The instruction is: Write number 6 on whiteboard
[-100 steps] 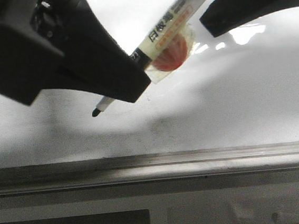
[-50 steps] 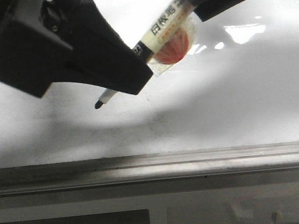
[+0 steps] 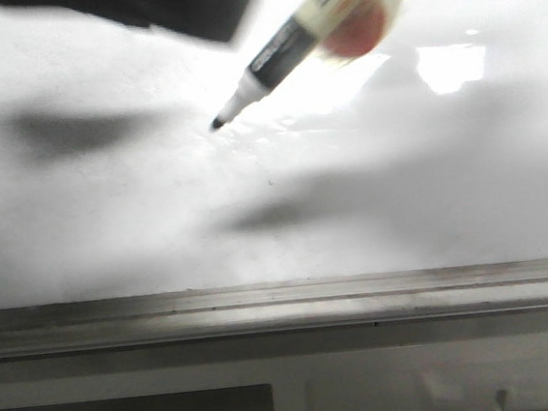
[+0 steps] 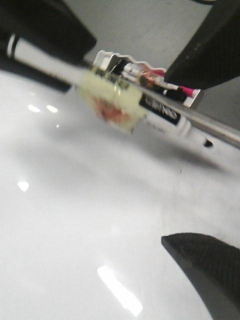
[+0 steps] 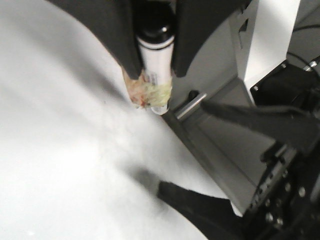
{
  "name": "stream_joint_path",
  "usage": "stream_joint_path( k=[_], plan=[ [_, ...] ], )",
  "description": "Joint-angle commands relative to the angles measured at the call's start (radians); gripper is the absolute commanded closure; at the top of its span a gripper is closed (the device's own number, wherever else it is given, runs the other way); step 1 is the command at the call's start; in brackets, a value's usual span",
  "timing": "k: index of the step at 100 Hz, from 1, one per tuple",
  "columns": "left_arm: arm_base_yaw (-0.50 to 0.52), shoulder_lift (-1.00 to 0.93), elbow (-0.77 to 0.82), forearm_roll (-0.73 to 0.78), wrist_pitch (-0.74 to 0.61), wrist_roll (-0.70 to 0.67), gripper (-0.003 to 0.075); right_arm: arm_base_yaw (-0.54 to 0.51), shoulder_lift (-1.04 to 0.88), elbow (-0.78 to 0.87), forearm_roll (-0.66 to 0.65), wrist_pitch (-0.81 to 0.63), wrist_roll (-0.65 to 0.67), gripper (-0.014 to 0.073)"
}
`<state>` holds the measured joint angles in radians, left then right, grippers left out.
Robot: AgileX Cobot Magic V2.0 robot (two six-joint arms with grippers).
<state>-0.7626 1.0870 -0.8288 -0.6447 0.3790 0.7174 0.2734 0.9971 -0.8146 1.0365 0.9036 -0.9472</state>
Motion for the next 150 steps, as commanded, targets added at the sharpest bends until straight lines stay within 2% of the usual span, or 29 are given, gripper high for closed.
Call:
stream_joint_path(
  k=[1, 14, 36, 55, 78, 89, 101, 116, 132, 150],
  plan=[
    [0.073, -0.08, -0.037, -0.065, -0.054, -0.003, 0.0204, 0.001, -0.125, 0.044, 0.053, -0.095, -0.019, 0.0655],
    [0.193, -0.179, -0.001, -0.11, -0.056, -0.003, 0.0248, 0.001, -0.284, 0.138, 0.051, -0.207, -0.019, 0.0655],
    [0.333, -0.36, 0.156, -0.19, -0.101, -0.003, 0.0248, 0.001, -0.421, 0.249, 0.051, -0.452, -0.019, 0.0655],
    [0.358, -0.498, 0.28, -0.26, -0.19, -0.003, 0.0248, 0.001, -0.371, 0.252, 0.051, -0.53, -0.021, 0.0655],
    [0.358, -0.537, 0.311, -0.267, -0.211, -0.003, 0.0248, 0.001, -0.267, 0.233, 0.051, -0.599, -0.064, 0.0655],
    [0.358, -0.537, 0.311, -0.267, -0.213, -0.003, 0.0248, 0.001, -0.207, 0.204, 0.051, -0.575, -0.07, 0.0655],
    [0.358, -0.537, 0.311, -0.267, -0.214, -0.003, 0.0248, 0.001, -0.13, 0.185, 0.047, -0.423, -0.083, 0.0655],
    [0.358, -0.537, 0.311, -0.267, -0.214, -0.003, 0.0248, 0.001, -0.09, 0.183, -0.079, -0.296, -0.037, 0.0643],
    [0.358, -0.537, 0.311, -0.267, -0.214, -0.003, 0.0248, -0.008, -0.136, 0.183, -0.275, -0.311, 0.119, 0.0638],
    [0.358, -0.537, 0.311, -0.267, -0.217, -0.003, 0.0248, -0.022, -0.222, 0.183, -0.248, -0.423, 0.126, 0.0638]
  ],
)
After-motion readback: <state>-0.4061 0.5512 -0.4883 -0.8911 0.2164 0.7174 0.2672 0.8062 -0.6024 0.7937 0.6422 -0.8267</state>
